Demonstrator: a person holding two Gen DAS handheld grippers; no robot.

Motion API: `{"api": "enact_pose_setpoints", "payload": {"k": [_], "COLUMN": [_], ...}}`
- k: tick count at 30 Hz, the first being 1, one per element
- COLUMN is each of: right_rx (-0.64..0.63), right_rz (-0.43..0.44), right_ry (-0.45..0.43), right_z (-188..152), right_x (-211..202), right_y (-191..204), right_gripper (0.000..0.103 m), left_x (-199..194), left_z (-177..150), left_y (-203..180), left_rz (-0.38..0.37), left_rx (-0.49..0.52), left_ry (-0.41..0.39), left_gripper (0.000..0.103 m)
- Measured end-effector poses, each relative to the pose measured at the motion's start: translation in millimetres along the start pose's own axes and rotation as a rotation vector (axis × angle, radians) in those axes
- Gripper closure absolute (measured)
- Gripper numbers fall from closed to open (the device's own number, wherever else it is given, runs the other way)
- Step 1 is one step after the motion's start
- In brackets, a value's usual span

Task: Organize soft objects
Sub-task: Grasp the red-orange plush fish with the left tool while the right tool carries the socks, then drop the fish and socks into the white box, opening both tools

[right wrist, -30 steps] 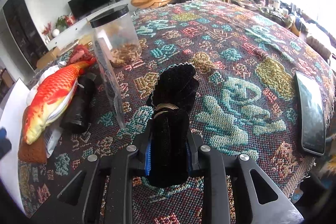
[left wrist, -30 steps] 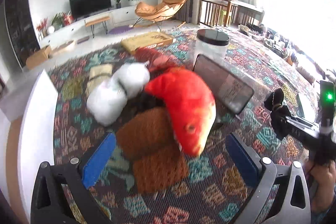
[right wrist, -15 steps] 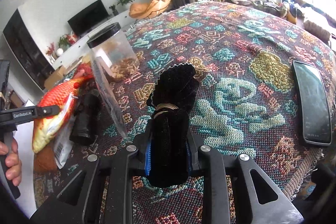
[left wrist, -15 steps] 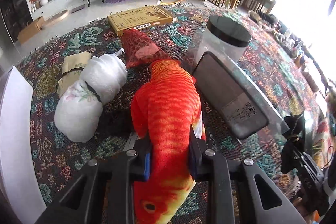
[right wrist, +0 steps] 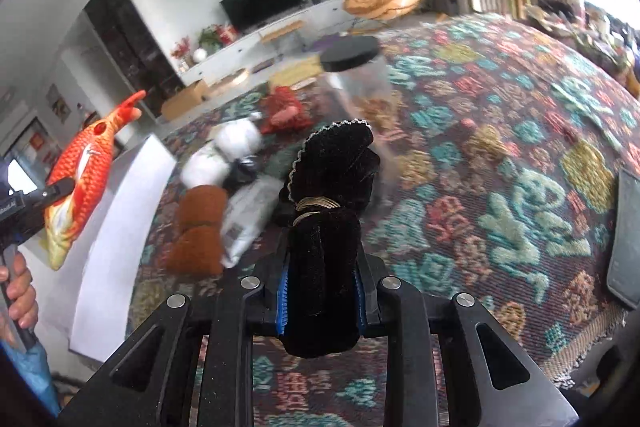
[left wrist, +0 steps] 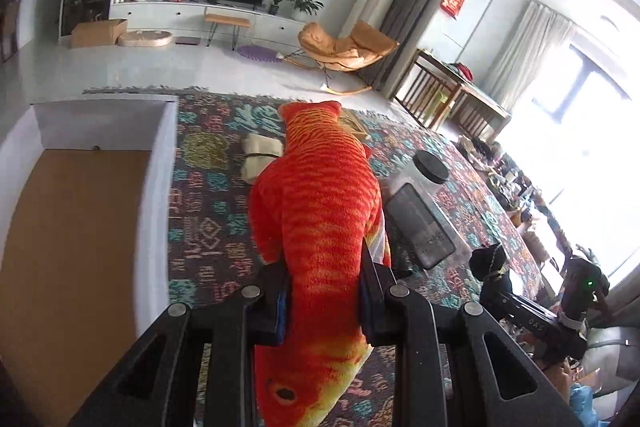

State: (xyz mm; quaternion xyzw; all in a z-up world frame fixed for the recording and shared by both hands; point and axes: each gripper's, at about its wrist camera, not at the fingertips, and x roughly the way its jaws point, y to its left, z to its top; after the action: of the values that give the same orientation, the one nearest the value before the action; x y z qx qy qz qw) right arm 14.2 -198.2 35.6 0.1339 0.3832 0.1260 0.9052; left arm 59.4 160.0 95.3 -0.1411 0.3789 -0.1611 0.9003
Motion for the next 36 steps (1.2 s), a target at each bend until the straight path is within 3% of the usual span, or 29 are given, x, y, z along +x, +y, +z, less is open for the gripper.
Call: {"api": "enact_pose_setpoints", "payload": {"k": [9, 10, 11, 12, 13, 14, 15, 18, 22, 26, 31, 34, 36], "right_rx": [-0.263, -0.283, -0.304, -0.323, -0.328, -0.323, -0.310, -0.270, -0.297, -0.281, -0.083, -0.037, -0.014], "right_rz": [0.429, 0.461, 0.490, 0.520, 0.529, 0.530, 0.542, 0.544, 0.361, 0.081, -0.226, -0.362, -0.393], "right_ry": [0.163, 0.190, 0.221, 0.261, 0.288, 0.301, 0.312, 0.285, 0.182, 0.090, 0.133, 0.139, 0.165], "right_z": [14, 11, 7, 3, 0, -2, -4, -3, -3, -25, -47, -47, -41], "right_x": [52, 61, 72, 84, 93, 99, 103, 104, 95, 87, 84, 81, 81], "right_y": [237, 260, 281, 297, 308, 314, 315, 293, 239, 150, 27, -22, -40], "right_gripper": [0.076, 0.072, 0.062, 0.047, 0.016, 0.017, 0.017, 0.017, 0.017, 0.017, 0.017, 0.017, 0.017], "left_x": [-99, -103, -106, -108, -109, -111, -111, -111, -94, -65, -2, 56, 92], "left_z": [-36, -42, -47, -53, -57, -61, -66, -69, -62, -55, -82, -109, -126], "left_y": [143, 152, 160, 167, 175, 180, 183, 190, 155, 77, -36, -76, -79], "left_rz": [0.348, 0.379, 0.409, 0.442, 0.471, 0.498, 0.522, 0.530, 0.466, 0.278, 0.040, 0.035, 0.098], "left_rx": [-0.148, -0.157, -0.170, -0.186, -0.207, -0.229, -0.246, -0.256, -0.190, -0.055, 0.142, 0.223, 0.255], "left_ry": [-0.070, -0.070, -0.073, -0.082, -0.090, -0.104, -0.124, -0.145, -0.148, -0.127, 0.006, 0.117, 0.157], "left_gripper": [0.075, 0.073, 0.066, 0.047, 0.034, 0.013, 0.007, 0.007, 0.007, 0.007, 0.006, 0.006, 0.006]}}
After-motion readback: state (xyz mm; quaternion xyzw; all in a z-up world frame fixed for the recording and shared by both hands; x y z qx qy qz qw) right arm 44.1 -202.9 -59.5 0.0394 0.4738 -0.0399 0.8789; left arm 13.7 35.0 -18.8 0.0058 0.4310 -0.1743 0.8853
